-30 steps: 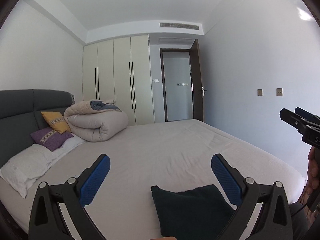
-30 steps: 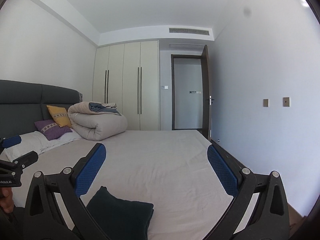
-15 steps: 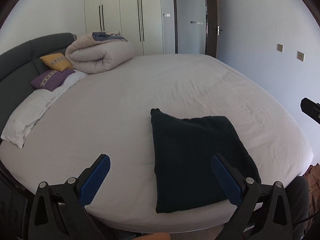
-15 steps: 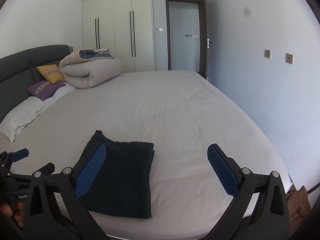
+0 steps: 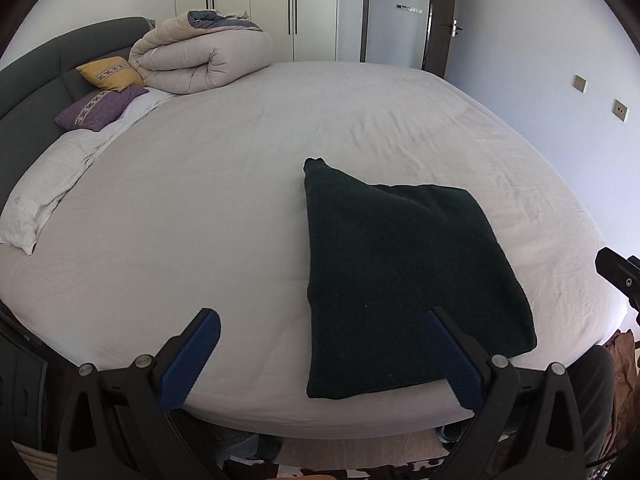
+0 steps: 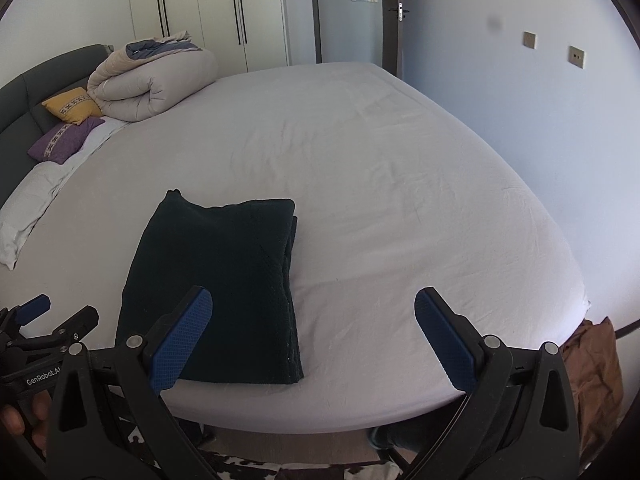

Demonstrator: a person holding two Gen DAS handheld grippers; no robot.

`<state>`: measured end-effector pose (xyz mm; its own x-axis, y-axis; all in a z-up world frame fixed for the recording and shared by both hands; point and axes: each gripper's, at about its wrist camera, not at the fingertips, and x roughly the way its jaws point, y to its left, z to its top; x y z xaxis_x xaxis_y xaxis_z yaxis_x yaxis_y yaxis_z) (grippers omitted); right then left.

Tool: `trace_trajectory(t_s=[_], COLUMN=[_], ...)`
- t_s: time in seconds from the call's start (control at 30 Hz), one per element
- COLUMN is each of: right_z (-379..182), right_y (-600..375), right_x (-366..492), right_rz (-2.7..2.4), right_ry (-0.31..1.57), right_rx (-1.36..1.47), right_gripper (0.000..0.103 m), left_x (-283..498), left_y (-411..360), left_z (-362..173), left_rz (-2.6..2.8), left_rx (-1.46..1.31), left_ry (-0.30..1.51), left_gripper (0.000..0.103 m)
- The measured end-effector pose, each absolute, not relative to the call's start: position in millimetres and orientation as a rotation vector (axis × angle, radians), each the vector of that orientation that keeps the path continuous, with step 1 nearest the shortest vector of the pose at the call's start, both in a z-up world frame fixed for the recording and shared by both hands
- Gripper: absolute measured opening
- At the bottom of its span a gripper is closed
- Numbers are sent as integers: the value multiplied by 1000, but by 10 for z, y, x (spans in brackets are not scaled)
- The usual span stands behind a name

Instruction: Fold small clothes

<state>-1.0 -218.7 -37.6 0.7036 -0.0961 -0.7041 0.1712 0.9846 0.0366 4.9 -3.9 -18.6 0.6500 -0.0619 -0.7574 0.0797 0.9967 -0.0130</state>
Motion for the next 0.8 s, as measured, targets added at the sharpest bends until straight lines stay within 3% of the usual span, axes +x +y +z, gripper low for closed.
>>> trace_trajectory(t_s=[0.8], right_z=[-245], right_y=[-2010], right_x=[-155], right_rz=[-118], right_ry=[815], right_rx=[62], right_gripper=[103], left_x=[113], left_y=[-15], left_z=[-232], left_rz=[-86], left_rx=[7], left_ry=[888], left_gripper=[103])
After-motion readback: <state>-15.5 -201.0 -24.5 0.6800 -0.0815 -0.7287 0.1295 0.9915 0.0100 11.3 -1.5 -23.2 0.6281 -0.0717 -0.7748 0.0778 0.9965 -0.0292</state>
